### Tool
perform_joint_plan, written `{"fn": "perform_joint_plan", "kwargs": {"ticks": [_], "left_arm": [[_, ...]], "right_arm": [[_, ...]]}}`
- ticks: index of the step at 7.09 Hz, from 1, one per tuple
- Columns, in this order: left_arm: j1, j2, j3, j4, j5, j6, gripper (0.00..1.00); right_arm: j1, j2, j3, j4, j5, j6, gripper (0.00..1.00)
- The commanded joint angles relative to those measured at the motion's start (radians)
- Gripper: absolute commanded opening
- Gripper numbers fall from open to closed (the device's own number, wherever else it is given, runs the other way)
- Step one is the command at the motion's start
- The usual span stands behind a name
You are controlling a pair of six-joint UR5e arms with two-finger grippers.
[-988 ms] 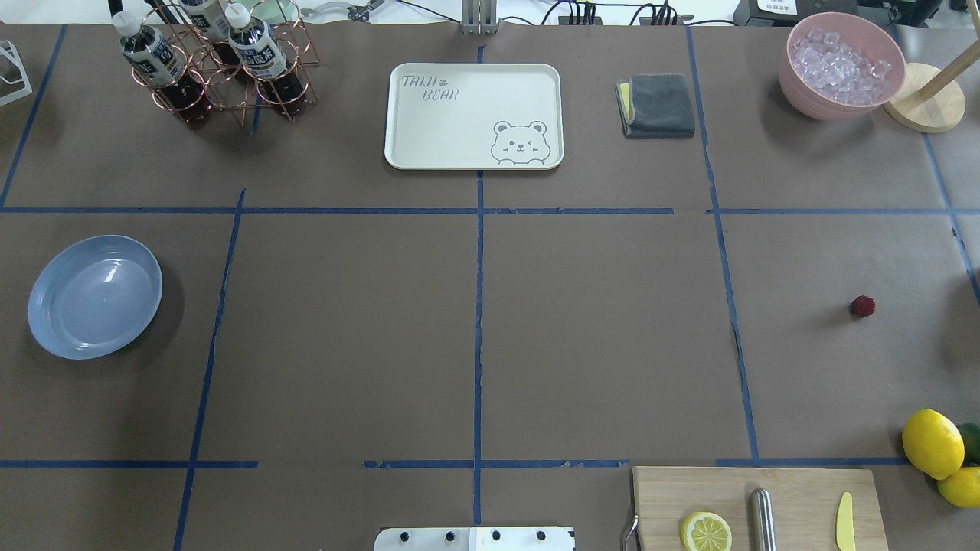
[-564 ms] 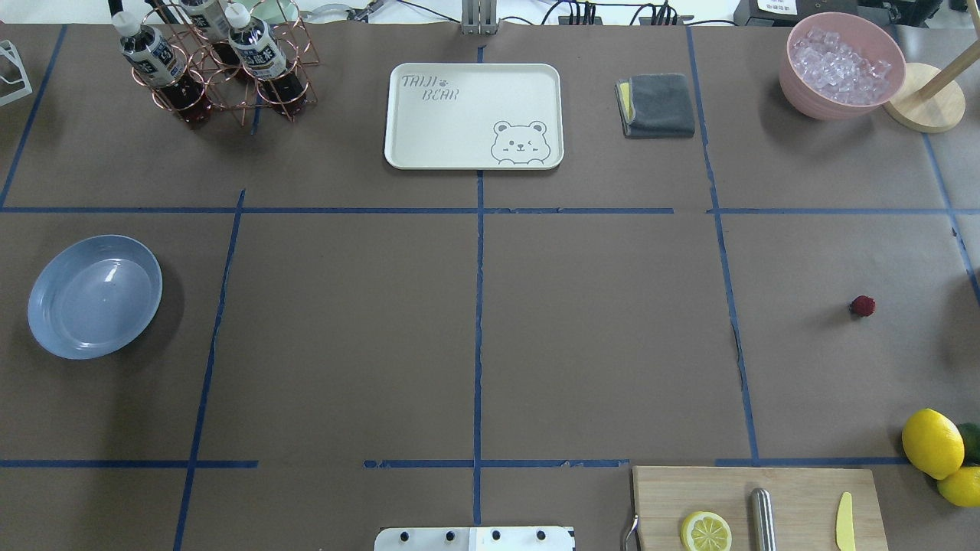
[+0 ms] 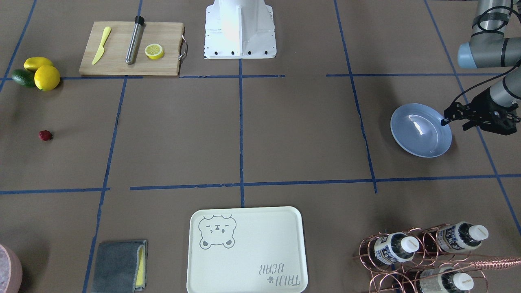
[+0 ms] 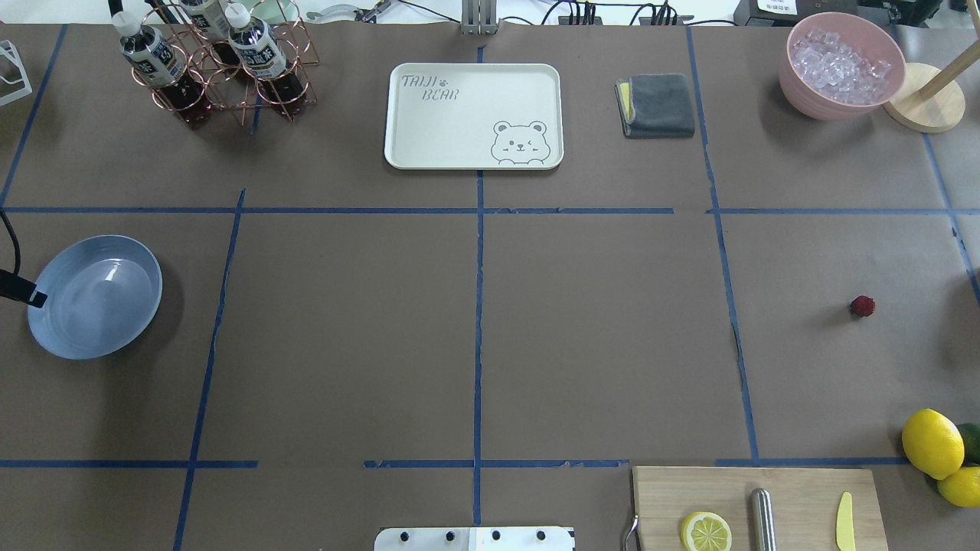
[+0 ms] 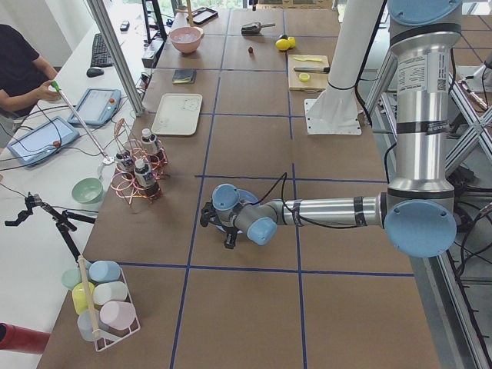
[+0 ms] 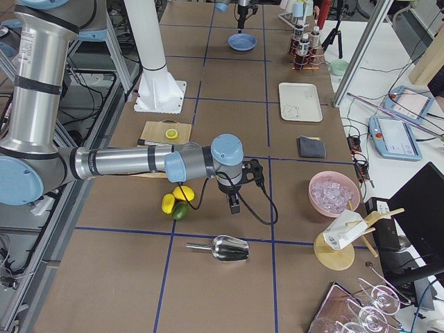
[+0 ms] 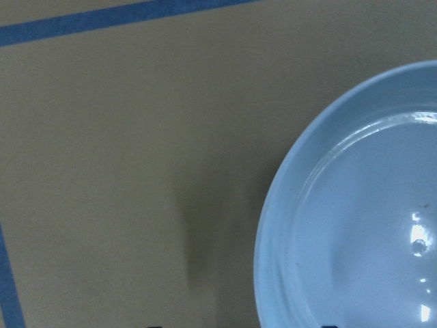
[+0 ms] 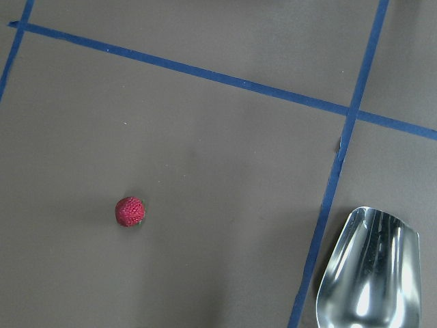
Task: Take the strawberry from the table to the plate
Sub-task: 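Reach the left gripper to the rim of the light blue plate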
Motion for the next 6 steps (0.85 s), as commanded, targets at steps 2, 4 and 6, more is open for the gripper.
{"fn": "perform_joint_plan", "kwargs": {"ticks": [2, 4, 6], "left_arm": [[0.001, -0.025, 0.021, 0.002, -0.001, -0.002, 0.66], [0.001, -0.039, 0.032, 0.002, 0.0, -0.002, 0.65], [0.005, -0.044, 0.033, 0.003, 0.0, -0.002, 0.65]], "right_arm": [[-0.002, 0.0, 0.001, 0.001, 0.0, -0.001, 1.0], [-0.002, 0.0, 0.0, 0.001, 0.0, -0.001, 1.0], [-0.004, 0.0, 0.0, 0.0, 0.0, -0.001, 1.0]]}}
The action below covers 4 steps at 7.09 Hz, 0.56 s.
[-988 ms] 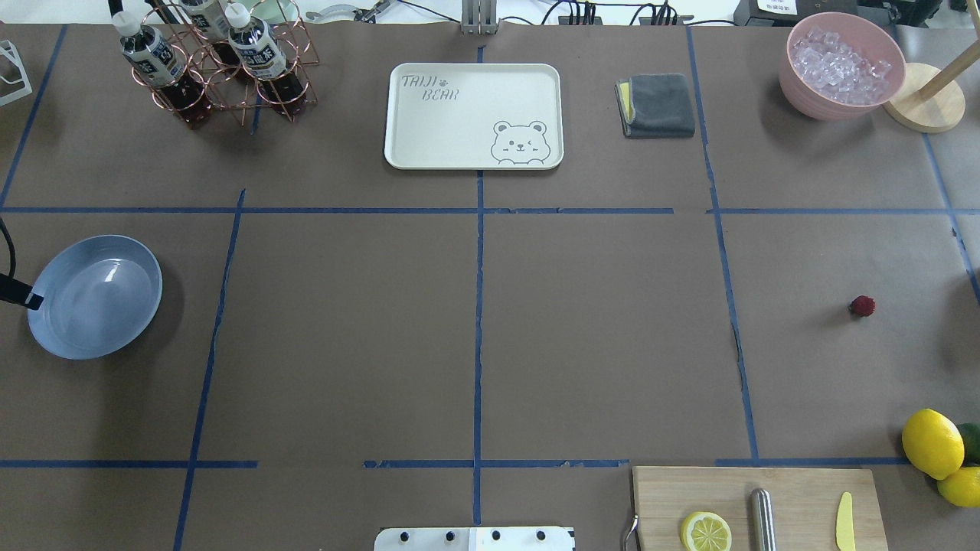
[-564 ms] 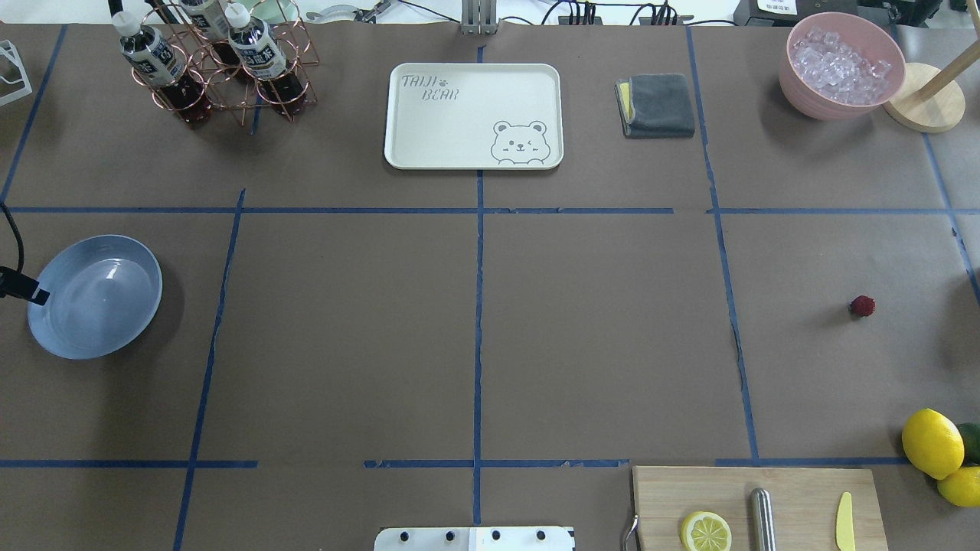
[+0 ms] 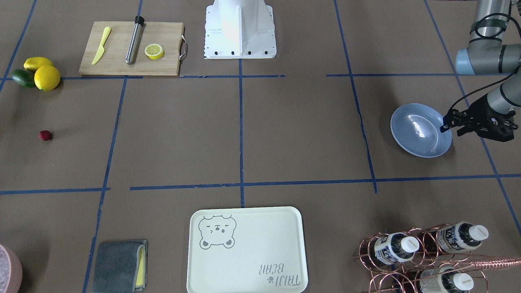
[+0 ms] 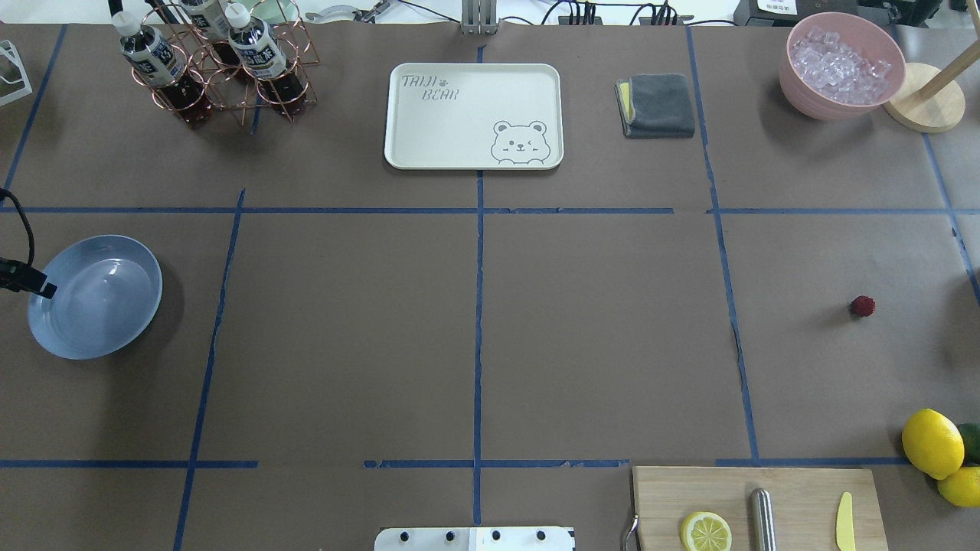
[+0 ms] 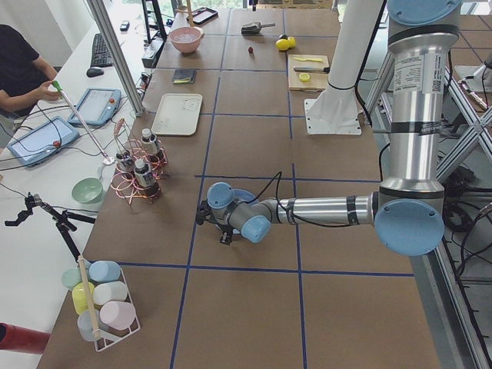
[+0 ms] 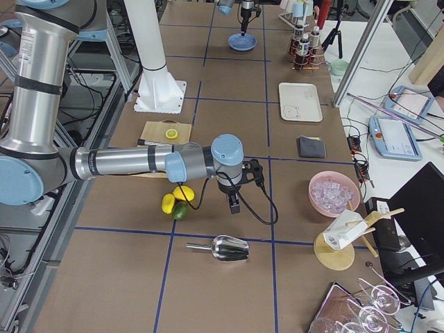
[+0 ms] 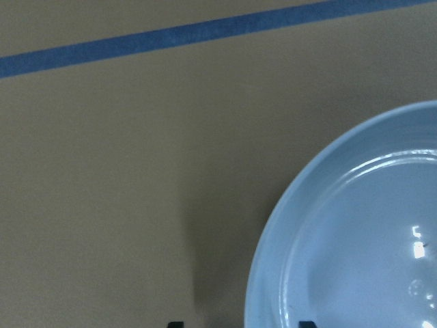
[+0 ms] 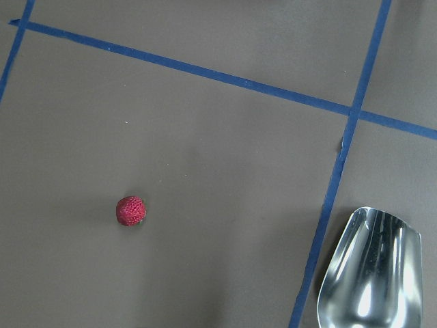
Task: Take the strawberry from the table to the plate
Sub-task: 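Reach the left gripper to the rim of the light blue plate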
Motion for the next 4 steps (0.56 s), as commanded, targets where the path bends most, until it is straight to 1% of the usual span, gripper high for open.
{"fn": "perform_joint_plan", "kwargs": {"ticks": [1, 4], "left_arm": [[0.002, -0.013, 0.009, 0.002, 0.0, 0.0, 0.64], [0.003, -0.03, 0.025, 0.002, 0.0, 0.002, 0.64]], "right_arm": [[-0.001, 0.0, 0.001, -0.001, 0.0, 0.0, 1.0], [-0.001, 0.0, 0.0, -0.001, 0.0, 0.0, 1.0]]}}
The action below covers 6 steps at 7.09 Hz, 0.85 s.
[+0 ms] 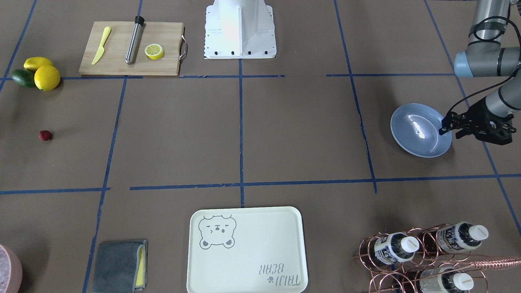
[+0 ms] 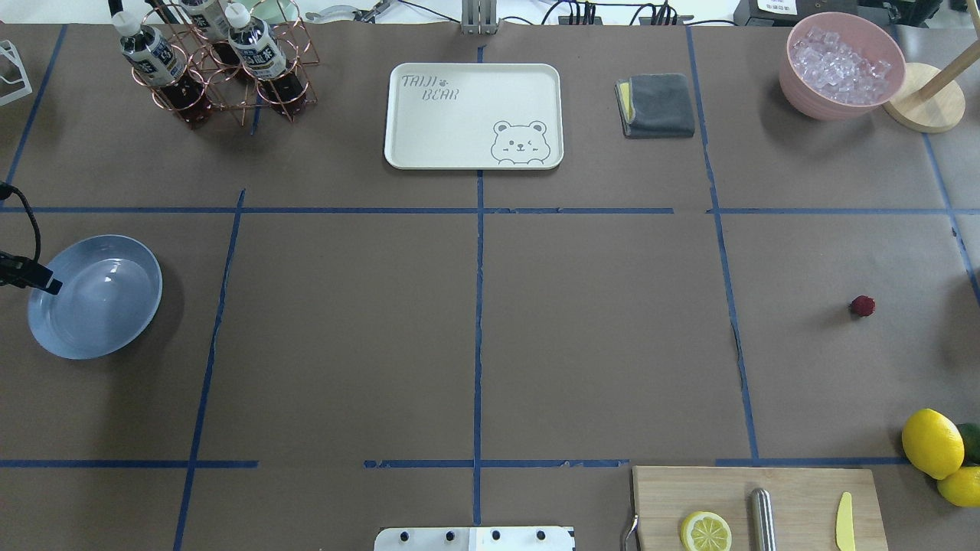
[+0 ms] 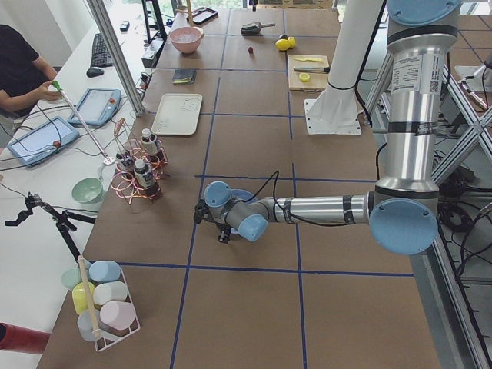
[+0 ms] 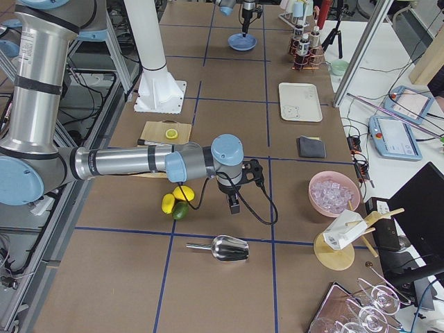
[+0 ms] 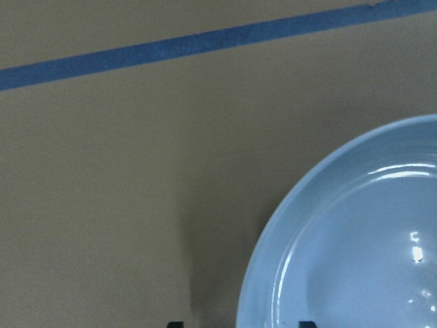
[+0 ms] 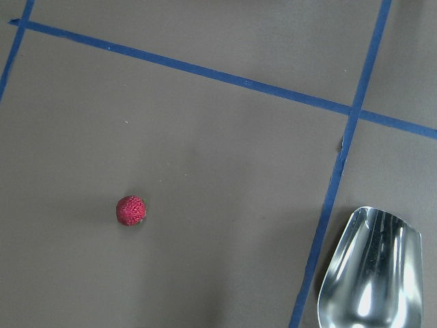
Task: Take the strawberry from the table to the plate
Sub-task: 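Reach the left gripper to the rim of the light blue plate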
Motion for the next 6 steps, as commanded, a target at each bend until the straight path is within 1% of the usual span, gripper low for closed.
{"fn": "perform_joint_plan", "kwargs": {"ticks": [1, 2, 3, 4, 5, 6], "left_arm": [[0.001, -0.006, 0.005, 0.0, 0.0, 0.0, 0.6], [0.001, -0.007, 0.006, 0.0, 0.002, -0.001, 0.5], [0.001, -0.007, 0.006, 0.002, 0.002, 0.0, 0.44], [0.001, -0.007, 0.005, 0.002, 0.002, -0.001, 0.29], [0.001, -0.009, 0.005, 0.002, 0.002, -0.001, 0.04], [0.001, -0.009, 0.002, 0.002, 0.002, -0.003, 0.0]], "right_arm": [[-0.002, 0.0, 0.001, 0.0, 0.0, 0.0, 1.0], [-0.003, 0.0, 0.0, 0.0, 0.002, 0.0, 1.0], [-0.003, 0.0, 0.0, 0.0, 0.0, 0.0, 1.0], [-0.003, 0.0, 0.001, 0.0, 0.002, 0.0, 1.0], [-0.003, 0.0, 0.001, 0.0, 0.002, 0.002, 1.0], [-0.005, 0.0, 0.001, 0.0, 0.002, 0.002, 1.0]]}}
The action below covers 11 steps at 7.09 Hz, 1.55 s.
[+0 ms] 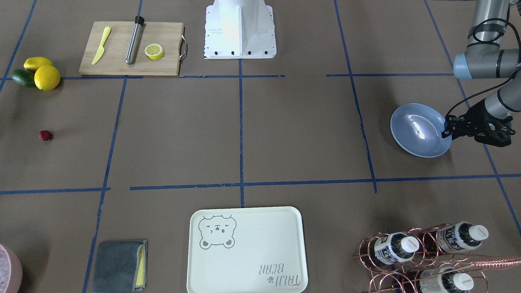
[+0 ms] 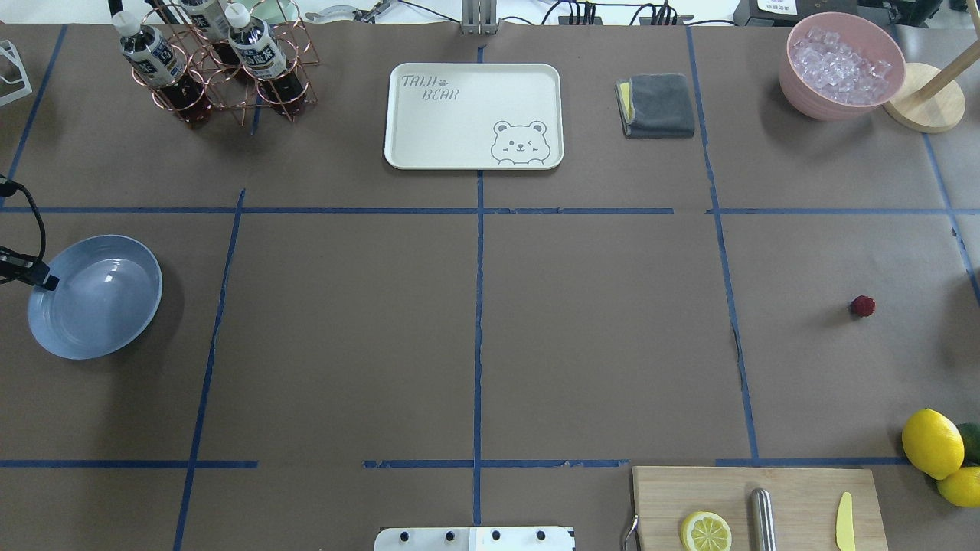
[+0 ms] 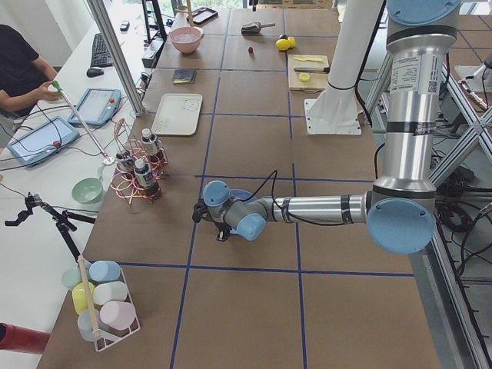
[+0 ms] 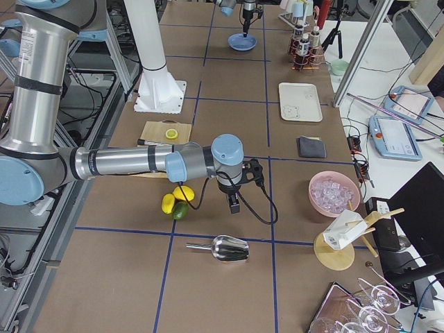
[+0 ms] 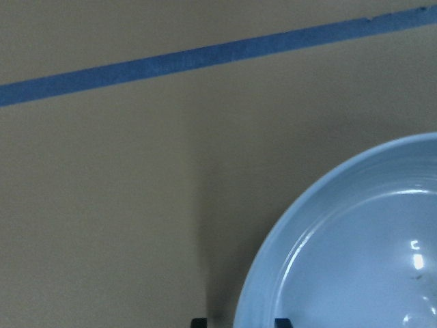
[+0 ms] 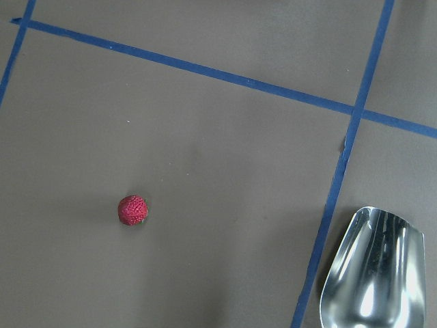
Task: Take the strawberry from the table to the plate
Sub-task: 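Reach the left gripper to the rim of the light blue plate, then slide the light blue plate with the left gripper toward the table center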
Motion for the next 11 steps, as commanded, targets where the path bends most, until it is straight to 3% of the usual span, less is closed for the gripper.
{"fn": "perform_joint_plan", "kwargs": {"ticks": [1, 2, 4, 5, 7, 9, 11], "left_arm": [[0.0, -0.001, -0.013, 0.0, -0.005, -0.007, 0.0], [0.0, -0.001, -0.06, 0.003, -0.009, -0.045, 0.0], [0.005, -0.072, -0.134, -0.009, -0.099, -0.359, 0.0], [0.061, -0.092, -0.186, -0.012, -0.112, -0.459, 0.0], [0.212, -0.274, -0.209, -0.012, -0.101, -0.75, 0.0], [0.416, -0.432, -0.194, -0.011, 0.041, -0.982, 0.0], [0.562, -0.522, -0.171, -0.003, 0.241, -1.053, 0.0]], "right_arm": [[-0.001, 0.0, 0.0, 0.0, 0.0, -0.001, 1.0], [-0.001, 0.0, 0.002, 0.0, 0.0, 0.001, 1.0], [-0.001, 0.0, 0.0, 0.003, 0.034, 0.001, 1.0], [-0.001, 0.0, 0.0, 0.003, 0.034, 0.001, 1.0], [-0.001, 0.0, 0.0, 0.005, 0.034, -0.001, 1.0], [-0.004, 0.001, 0.002, 0.005, 0.034, -0.001, 1.0], [-0.009, 0.003, 0.002, 0.005, 0.034, -0.001, 1.0]]}}
